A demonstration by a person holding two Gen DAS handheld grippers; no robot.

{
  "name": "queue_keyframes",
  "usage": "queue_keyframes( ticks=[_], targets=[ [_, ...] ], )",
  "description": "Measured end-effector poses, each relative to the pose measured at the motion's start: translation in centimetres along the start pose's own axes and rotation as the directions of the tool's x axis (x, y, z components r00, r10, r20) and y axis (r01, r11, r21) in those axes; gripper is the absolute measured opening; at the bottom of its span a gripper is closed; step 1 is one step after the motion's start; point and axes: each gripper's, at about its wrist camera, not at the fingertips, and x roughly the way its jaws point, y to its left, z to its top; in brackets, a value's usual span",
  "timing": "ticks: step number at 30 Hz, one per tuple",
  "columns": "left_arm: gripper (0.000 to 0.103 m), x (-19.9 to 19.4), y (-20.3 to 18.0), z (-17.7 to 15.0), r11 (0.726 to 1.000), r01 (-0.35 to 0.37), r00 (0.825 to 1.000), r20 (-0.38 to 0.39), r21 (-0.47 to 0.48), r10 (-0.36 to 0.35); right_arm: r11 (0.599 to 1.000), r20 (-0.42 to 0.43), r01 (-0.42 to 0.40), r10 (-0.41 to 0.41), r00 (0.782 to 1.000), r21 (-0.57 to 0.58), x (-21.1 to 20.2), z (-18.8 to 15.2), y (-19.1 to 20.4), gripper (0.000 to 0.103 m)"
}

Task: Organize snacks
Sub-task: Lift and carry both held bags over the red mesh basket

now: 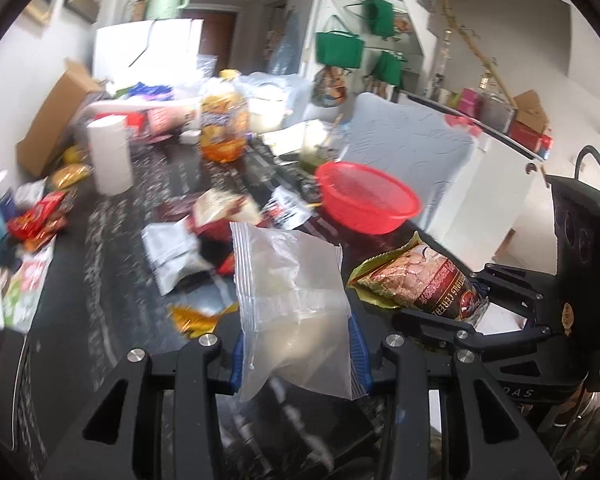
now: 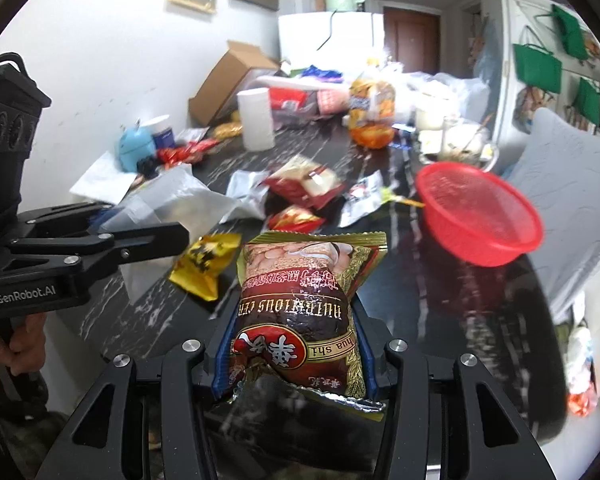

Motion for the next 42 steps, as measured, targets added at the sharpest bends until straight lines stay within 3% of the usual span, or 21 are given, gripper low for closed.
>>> queue_keyframes(
  ticks=[8,13,20,28,35,42],
  targets=[
    [0.040,2.3,-4.3,3.5,0.991,0.095,0.995,0.001,0.092,-0.095,0.995,0.056,0.091,-0.093,0.994,0.047,-3.1,0.5,-3.8,0.048],
    [0.040,3.2,-6.6,5.6,0.985,0.109,0.993,0.020,0.137,-0.113,0.985,0.072,0.162,-0.167,0.983,0.060,-4.5,1.3,-6.5,0.048],
    [0.040,4.6,-9.4,8.3,0.972,0.125,0.990,0.037,0.198,-0.135,0.978,0.090,0.190,-0.197,0.976,0.082,-5.5,3.0,-10.0,0.048],
    [0.040,7.1,-10.4,11.4,0.975,0.131,0.989,0.037,0.178,-0.140,0.966,0.110,0.244,-0.252,0.961,0.083,-5.8,5.8,-13.0,0.048],
    [0.040,11.2,-9.5,14.5,0.984,0.150,0.989,-0.009,0.099,-0.150,0.969,0.109,0.218,-0.231,0.967,0.114,-4.7,8.4,-16.3,0.048],
    [0.040,16.8,-8.8,16.3,0.995,0.065,0.996,-0.060,0.081,-0.060,0.961,0.048,0.193,-0.206,0.977,0.197,-1.1,9.2,-19.6,0.048]
  ],
)
